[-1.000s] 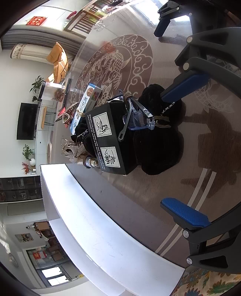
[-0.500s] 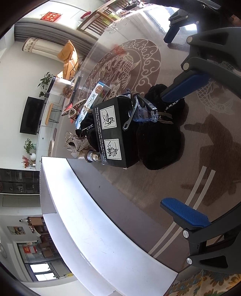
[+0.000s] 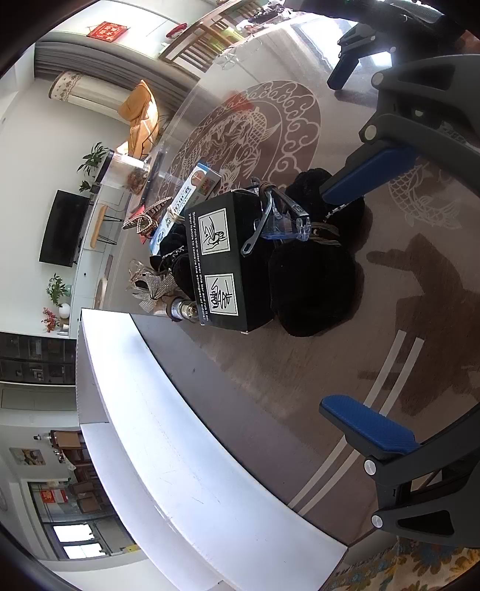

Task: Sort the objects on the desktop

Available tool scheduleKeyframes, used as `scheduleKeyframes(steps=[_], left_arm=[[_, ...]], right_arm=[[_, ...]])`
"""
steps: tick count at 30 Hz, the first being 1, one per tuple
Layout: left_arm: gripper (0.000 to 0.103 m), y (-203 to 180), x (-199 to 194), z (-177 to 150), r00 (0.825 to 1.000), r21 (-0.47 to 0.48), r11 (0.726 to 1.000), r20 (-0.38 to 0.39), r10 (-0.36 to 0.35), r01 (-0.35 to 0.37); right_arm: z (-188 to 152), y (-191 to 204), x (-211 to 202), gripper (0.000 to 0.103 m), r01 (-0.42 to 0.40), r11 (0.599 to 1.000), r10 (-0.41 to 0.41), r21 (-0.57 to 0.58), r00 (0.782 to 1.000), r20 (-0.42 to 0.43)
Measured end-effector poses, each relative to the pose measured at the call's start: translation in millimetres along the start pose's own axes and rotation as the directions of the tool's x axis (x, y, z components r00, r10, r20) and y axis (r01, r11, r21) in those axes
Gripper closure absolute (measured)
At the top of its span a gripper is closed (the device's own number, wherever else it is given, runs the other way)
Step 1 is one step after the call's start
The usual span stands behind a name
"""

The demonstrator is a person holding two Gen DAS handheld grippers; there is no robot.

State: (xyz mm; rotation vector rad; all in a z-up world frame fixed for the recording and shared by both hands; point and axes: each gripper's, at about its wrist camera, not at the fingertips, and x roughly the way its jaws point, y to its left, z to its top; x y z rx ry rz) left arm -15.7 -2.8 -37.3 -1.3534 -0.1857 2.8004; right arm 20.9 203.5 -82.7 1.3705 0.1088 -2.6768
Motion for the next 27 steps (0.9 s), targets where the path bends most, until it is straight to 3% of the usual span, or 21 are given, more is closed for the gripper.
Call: scheduleKeyframes(steps=[10, 17, 21, 27], left_arm=[[0.0, 6.4, -5.0, -2.0, 1.0, -0.023, 0.999, 0.009, 0.024, -0.023], [0.0, 32.2, -11.7, -1.6, 1.0, -0.139, 0.99, 0.027, -0.011, 0.015], [0.0, 41.3, -11.1, -0.7, 0.999, -0.19, 0.981, 0.028, -0.036, 0.04], [0.0, 55.3, -23.1, -2.3, 0.995, -0.258, 0.965, 0.092, -0.031, 0.054]], right_arm=[[0.1, 0.3, 0.3, 0.0, 0.0, 1.0, 0.0, 0.0, 1.0, 0.0], [1.0, 0.2, 1.1, 0.0, -0.011, 1.0, 0.011, -0.015, 1.0, -0.019], [-1.4, 4.6, -12.1, 0.0, -0.157, 0.987, 0.159, -0.034, 0.987, 0.035], [20.1, 53.5, -6.9, 0.0, -0.233, 0.951, 0.243, -0.203, 0.97, 0.027]])
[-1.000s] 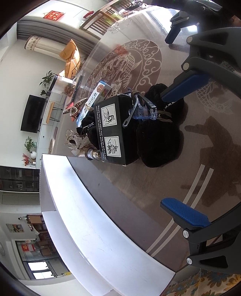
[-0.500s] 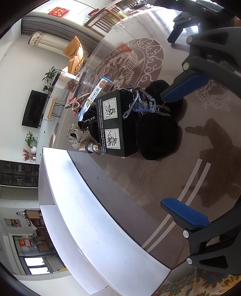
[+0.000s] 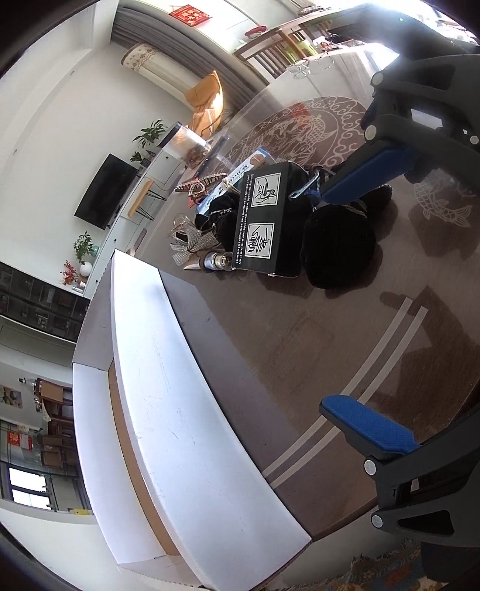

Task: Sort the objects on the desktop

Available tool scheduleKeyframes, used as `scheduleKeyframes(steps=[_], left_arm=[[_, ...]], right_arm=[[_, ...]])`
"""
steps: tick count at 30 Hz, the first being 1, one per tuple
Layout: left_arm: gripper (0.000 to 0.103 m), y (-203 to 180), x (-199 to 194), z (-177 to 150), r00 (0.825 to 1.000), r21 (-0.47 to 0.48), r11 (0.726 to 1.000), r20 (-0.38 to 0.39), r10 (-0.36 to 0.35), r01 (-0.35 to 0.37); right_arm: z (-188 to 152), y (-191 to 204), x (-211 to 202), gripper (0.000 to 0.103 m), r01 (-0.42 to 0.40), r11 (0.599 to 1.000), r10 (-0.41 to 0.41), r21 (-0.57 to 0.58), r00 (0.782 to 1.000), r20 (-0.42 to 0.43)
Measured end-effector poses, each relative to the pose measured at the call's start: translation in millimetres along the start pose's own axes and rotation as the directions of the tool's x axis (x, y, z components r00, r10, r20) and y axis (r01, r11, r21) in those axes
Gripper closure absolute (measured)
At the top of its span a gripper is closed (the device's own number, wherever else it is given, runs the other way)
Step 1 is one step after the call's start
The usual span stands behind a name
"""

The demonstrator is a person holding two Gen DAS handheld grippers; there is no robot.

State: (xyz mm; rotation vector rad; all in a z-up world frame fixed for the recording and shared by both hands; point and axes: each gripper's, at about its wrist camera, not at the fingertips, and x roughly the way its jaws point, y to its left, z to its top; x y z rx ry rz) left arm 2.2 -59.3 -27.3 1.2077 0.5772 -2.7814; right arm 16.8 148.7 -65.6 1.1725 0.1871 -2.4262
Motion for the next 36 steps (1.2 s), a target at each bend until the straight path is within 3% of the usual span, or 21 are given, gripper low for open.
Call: scheduleKeyframes(steps=[5, 7, 8, 9, 11, 15, 20, 23, 24, 27, 32, 34, 35, 36], left_arm=[[0.0, 10.4, -2.2, 1.7, 1.0, -0.043, 0.999, 0.014, 0.009, -0.008], [0.0, 12.8, 1.0, 3.0, 1.0, -0.057, 0.998, 0.0, 0.01, -0.01], [0.0, 13.9, 2.2, 3.3, 1.0, -0.062, 0.998, -0.007, 0.01, -0.01], [0.0, 14.6, 2.9, 3.3, 1.0, -0.064, 0.998, -0.011, 0.01, -0.01], [0.0, 14.1, 4.8, 3.3, 1.0, -0.062, 0.998, -0.02, 0.009, -0.011], [0.0, 9.0, 8.0, 2.4, 0.999, -0.039, 0.999, -0.04, 0.01, -0.012], [0.0, -1.6, 11.4, 1.1, 0.999, 0.009, 1.0, -0.049, 0.011, -0.011], [0.0, -6.3, 15.2, 0.3, 0.998, 0.026, 1.0, -0.062, 0.006, -0.005], [0.0, -7.4, 16.3, -0.1, 0.998, 0.031, 1.0, -0.066, 0.006, -0.004], [0.0, -9.8, 17.0, -0.6, 0.998, 0.043, 0.999, -0.068, 0.011, -0.009], [0.0, -4.3, 14.7, 0.2, 0.998, 0.026, 0.999, -0.062, 0.02, -0.019], [0.0, 0.9, 13.0, 1.0, 0.998, 0.005, 1.0, -0.06, 0.017, -0.017], [0.0, 4.1, 12.1, 1.5, 0.998, -0.008, 1.0, -0.058, 0.012, -0.013], [0.0, 7.2, 11.4, 1.9, 0.998, -0.022, 1.0, -0.058, 0.008, -0.009]], right_arm=[[26.5, 29.5, 31.7, 0.0, -0.124, 0.986, 0.121, -0.115, 0.992, -0.032], [31.2, 32.8, 43.7, 0.016, -0.132, 0.983, 0.127, -0.127, 0.991, -0.048], [33.0, 31.1, 46.9, 0.034, -0.138, 0.983, 0.132, -0.117, 0.99, -0.055], [34.3, 28.8, 44.9, 0.044, -0.135, 0.985, 0.131, -0.112, 0.991, -0.04], [33.8, 19.6, 39.5, 0.052, -0.152, 0.985, 0.149, -0.08, 0.988, -0.039], [16.8, 2.1, 14.6, 0.056, -0.083, 0.993, 0.081, -0.079, 0.996, -0.028], [-24.7, -32.8, -34.2, 0.052, 0.047, 0.999, -0.047, -0.026, 0.999, -0.011], [-38.1, -41.9, -51.9, 0.012, 0.049, 0.998, -0.049, -0.027, 0.999, -0.005], [-40.3, -41.1, -54.7, 0.007, 0.055, 0.998, -0.055, -0.043, 0.998, 0.008], [-33.1, -34.9, -49.3, 0.007, 0.043, 0.995, -0.041, -0.089, 0.999, 0.02], [7.0, -19.2, -2.7, 0.008, 0.009, 0.986, -0.007, -0.169, 1.0, 0.011], [19.1, -14.8, 11.5, 0.016, -0.106, 0.985, 0.105, -0.138, 0.994, -0.013], [23.5, -12.0, 17.1, 0.03, -0.219, 0.97, 0.216, -0.108, 0.976, -0.038], [25.9, -8.1, 21.0, 0.031, -0.302, 0.95, 0.298, -0.08, 0.953, -0.06]])
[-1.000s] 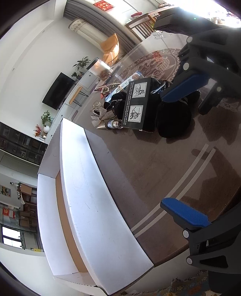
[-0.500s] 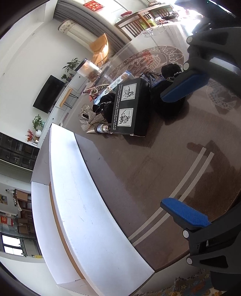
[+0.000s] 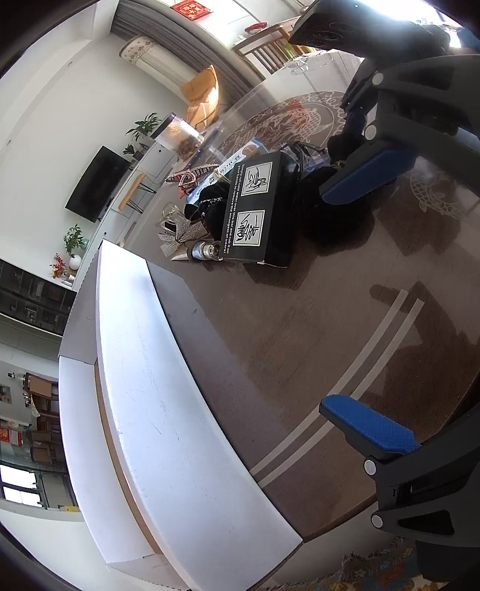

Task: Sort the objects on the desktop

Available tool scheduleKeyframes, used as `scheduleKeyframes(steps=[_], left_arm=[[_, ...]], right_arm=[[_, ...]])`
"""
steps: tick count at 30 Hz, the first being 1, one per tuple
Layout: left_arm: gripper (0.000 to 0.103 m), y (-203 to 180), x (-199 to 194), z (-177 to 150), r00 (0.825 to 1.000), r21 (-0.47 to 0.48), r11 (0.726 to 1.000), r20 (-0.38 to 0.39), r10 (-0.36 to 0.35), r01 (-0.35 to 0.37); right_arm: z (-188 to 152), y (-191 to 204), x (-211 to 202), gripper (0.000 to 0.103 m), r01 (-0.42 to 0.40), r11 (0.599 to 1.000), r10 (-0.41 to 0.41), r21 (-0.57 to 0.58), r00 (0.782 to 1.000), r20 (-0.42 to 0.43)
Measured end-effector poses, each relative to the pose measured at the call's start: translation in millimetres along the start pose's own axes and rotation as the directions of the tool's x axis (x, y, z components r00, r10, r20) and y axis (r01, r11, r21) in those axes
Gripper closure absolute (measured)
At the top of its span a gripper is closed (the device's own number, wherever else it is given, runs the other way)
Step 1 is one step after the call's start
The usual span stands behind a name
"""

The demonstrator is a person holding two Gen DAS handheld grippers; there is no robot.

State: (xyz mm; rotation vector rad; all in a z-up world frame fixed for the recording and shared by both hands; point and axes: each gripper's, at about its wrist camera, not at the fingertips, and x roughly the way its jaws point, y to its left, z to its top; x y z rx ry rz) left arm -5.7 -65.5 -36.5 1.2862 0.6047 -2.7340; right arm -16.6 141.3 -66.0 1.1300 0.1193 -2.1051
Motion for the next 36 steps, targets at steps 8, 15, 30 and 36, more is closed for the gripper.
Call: scheduleKeyframes(steps=[8, 15, 30, 36], left_arm=[[0.0, -11.3, 12.5, -2.5, 0.998, 0.034, 0.999, -0.064, -0.03, 0.032], [0.0, -66.4, 34.0, -17.0, 0.989, 0.297, 0.95, -0.083, 0.121, -0.091], [0.0, -61.8, 56.7, -19.4, 0.967, 0.294, 0.944, -0.16, 0.201, -0.148], [0.0, -65.4, 60.7, -19.8, 0.964, 0.312, 0.935, -0.146, 0.221, -0.167]], right_arm=[[-31.2, 9.6, -22.4, 0.026, -0.021, 1.0, 0.021, 0.012, 1.0, 0.009], [-66.3, 0.9, -49.3, 0.02, 0.124, 0.992, -0.126, 0.039, 0.991, 0.042], [-67.0, -14.3, -56.3, 0.008, 0.247, 0.96, -0.261, 0.131, 0.961, 0.096], [-66.8, -17.6, -53.2, 0.007, 0.26, 0.955, -0.272, 0.143, 0.959, 0.073]])
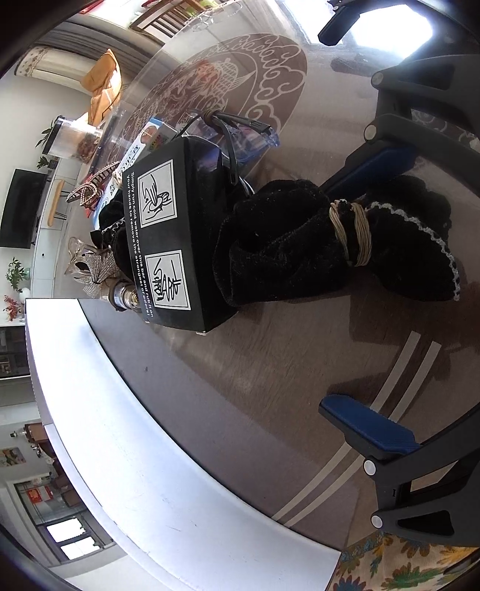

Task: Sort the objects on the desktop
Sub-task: 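Close the left tool on the black pouch while the right tool grasps the eyeglasses, then carry the pouch and eyeglasses into the white bin and open the left tool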

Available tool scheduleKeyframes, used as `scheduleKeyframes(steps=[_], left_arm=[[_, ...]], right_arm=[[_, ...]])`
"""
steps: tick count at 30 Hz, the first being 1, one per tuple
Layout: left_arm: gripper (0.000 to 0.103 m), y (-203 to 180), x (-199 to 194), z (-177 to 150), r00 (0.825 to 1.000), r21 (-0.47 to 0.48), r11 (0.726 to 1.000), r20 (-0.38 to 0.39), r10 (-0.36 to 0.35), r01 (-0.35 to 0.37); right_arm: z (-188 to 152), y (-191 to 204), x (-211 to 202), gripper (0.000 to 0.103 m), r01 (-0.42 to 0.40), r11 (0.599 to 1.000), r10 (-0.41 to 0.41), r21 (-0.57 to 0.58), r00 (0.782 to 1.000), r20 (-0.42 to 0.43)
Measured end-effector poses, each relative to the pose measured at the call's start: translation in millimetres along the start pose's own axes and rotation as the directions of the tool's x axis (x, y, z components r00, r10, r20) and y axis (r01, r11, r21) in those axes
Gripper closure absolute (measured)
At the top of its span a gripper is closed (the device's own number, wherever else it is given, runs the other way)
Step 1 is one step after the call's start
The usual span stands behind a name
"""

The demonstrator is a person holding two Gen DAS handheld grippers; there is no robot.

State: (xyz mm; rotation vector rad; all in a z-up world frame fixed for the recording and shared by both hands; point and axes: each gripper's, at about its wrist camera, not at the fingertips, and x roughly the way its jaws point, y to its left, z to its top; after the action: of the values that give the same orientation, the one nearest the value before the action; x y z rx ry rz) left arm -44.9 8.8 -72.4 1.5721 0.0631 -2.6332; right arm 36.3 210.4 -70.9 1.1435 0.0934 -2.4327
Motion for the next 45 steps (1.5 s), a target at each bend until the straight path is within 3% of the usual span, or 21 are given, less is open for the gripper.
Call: scheduleKeyframes(steps=[9, 13, 15, 16, 17, 19, 22, 26, 28, 30, 40, 45], left_arm=[[0.0, 1.7, 0.8, 1.0, 1.0, 0.013, 1.0, -0.001, -0.003, 0.003], [0.0, 4.2, 0.8, 1.3, 1.0, 0.009, 1.0, 0.0, -0.003, 0.003], [0.016, 4.0, -3.7, 0.5, 0.999, -0.001, 1.0, 0.037, 0.006, -0.006], [0.038, 2.5, -6.7, 0.3, 0.998, 0.007, 1.0, 0.057, 0.004, -0.004], [0.05, 1.1, -8.6, -1.1, 0.998, 0.015, 1.0, 0.067, 0.001, -0.002], [0.064, -1.4, -10.5, -2.2, 0.997, 0.025, 1.0, 0.079, 0.004, -0.006], [0.065, 0.3, -11.2, -3.9, 0.997, 0.018, 1.0, 0.078, 0.004, -0.005], [0.066, 5.0, -11.3, -4.1, 0.997, -0.001, 1.0, 0.073, -0.013, 0.013], [0.067, 7.4, -11.9, -4.3, 0.997, -0.01, 1.0, 0.073, -0.027, 0.027], [0.067, 8.3, -13.7, -4.9, 0.996, -0.018, 0.999, 0.08, -0.038, 0.04], [0.069, 8.0, -41.5, -13.8, 0.972, 0.002, 0.987, 0.173, -0.157, 0.159], [0.069, 33.3, -70.8, -18.7, 0.916, -0.029, 0.946, 0.261, -0.304, 0.322]], right_arm=[[-1.2, -0.2, 1.7, 0.007, 0.031, 1.0, -0.031, 0.002, 0.999, -0.008], [7.5, -10.4, 7.1, 0.007, 0.021, 0.997, -0.019, 0.075, 0.999, -0.03], [21.2, -16.8, 7.9, 0.007, 0.011, 0.991, -0.008, 0.136, 1.0, -0.022], [29.9, -19.0, 6.7, 0.007, 0.007, 0.986, -0.007, 0.165, 1.0, -0.004], [40.3, -20.6, 5.7, 0.007, 0.002, 0.981, -0.006, 0.192, 1.0, 0.019], [63.3, -22.1, 8.5, 0.007, 0.001, 0.972, -0.014, 0.234, 0.998, 0.055], [96.4, -23.2, 34.4, 0.009, 0.008, 0.958, -0.015, 0.286, 1.0, 0.022], [114.9, -14.9, 81.6, 0.05, 0.067, 0.955, -0.034, 0.288, 0.992, -0.118], [112.5, -7.0, 89.6, 0.06, 0.106, 0.962, -0.069, 0.253, 0.986, -0.149], [106.9, -2.0, 87.0, 0.088, 0.11, 0.972, -0.079, 0.207, 0.985, -0.151], [59.4, -12.0, 14.3, 0.09, 0.119, 0.992, -0.113, 0.036, 0.984, -0.138], [55.9, -11.4, -16.1, 0.09, 0.098, 0.995, -0.094, 0.035, 0.99, -0.104]])
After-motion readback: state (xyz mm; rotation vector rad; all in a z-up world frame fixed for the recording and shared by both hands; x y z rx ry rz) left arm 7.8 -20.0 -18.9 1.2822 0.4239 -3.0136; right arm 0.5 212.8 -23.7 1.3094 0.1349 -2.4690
